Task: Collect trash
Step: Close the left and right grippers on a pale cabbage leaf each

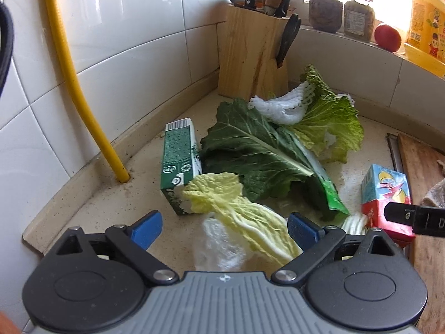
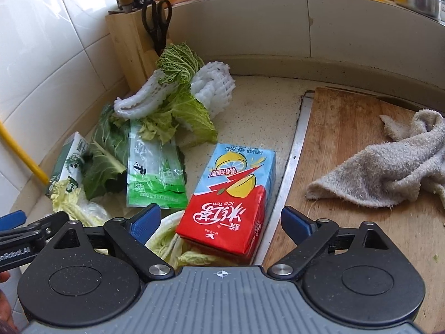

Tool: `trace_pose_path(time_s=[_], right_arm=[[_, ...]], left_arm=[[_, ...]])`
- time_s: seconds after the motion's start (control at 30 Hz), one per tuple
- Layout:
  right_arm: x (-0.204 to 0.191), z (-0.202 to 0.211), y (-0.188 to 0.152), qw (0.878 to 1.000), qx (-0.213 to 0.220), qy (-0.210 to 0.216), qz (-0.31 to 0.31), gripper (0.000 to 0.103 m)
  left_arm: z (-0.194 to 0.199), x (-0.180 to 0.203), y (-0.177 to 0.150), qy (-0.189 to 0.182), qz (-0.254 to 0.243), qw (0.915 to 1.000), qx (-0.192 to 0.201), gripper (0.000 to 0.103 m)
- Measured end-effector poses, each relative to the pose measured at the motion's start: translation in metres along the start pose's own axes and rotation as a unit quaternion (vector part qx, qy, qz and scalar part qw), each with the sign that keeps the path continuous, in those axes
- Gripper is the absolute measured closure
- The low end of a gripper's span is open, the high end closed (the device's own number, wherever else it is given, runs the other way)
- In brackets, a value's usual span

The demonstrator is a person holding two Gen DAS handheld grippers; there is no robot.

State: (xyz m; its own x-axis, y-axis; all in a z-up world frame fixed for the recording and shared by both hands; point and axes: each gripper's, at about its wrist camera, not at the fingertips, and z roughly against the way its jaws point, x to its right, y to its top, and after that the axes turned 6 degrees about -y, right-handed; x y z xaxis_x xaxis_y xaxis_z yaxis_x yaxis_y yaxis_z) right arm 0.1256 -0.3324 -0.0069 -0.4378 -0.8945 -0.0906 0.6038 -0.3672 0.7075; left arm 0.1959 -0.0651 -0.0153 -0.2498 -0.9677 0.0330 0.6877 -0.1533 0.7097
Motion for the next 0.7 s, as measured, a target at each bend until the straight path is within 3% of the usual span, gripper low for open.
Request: trace_pose_path(time_s=[0.23, 0.37, 0.5, 0.63, 0.7], right_arm=[[-0.011, 0.011, -0.001, 0.999, -0.004, 0.031, 0.029, 0.007], [-0.015, 0.009, -0.010, 0.997, -0.028, 0.058, 0.033, 0.012], [-0.024, 0.011, -0.016, 0.997, -0.017, 0.046, 0.056, 0.013], [-0.029, 0.017, -0.020, 0.994, -0.032, 0.079, 0.061, 0.020], [-0.032, 0.017, -0.022, 0.993, -0.040, 0.088, 0.063, 0.021]], left_arm=[[-0.010, -0.011, -0.001, -0.030, 0.012, 0.9993, -0.020, 0.009], [-0.023, -0.015, 0.003, -0.032, 0.023, 0.9987, -0.031, 0.016], [-0.034, -0.021, 0.012, -0.039, 0.035, 0.9979, -0.037, 0.022], [-0.039, -0.023, 0.020, -0.056, 0.038, 0.9969, -0.040, 0.024], [-0.045, -0.024, 0.022, -0.062, 0.038, 0.9961, -0.050, 0.031]])
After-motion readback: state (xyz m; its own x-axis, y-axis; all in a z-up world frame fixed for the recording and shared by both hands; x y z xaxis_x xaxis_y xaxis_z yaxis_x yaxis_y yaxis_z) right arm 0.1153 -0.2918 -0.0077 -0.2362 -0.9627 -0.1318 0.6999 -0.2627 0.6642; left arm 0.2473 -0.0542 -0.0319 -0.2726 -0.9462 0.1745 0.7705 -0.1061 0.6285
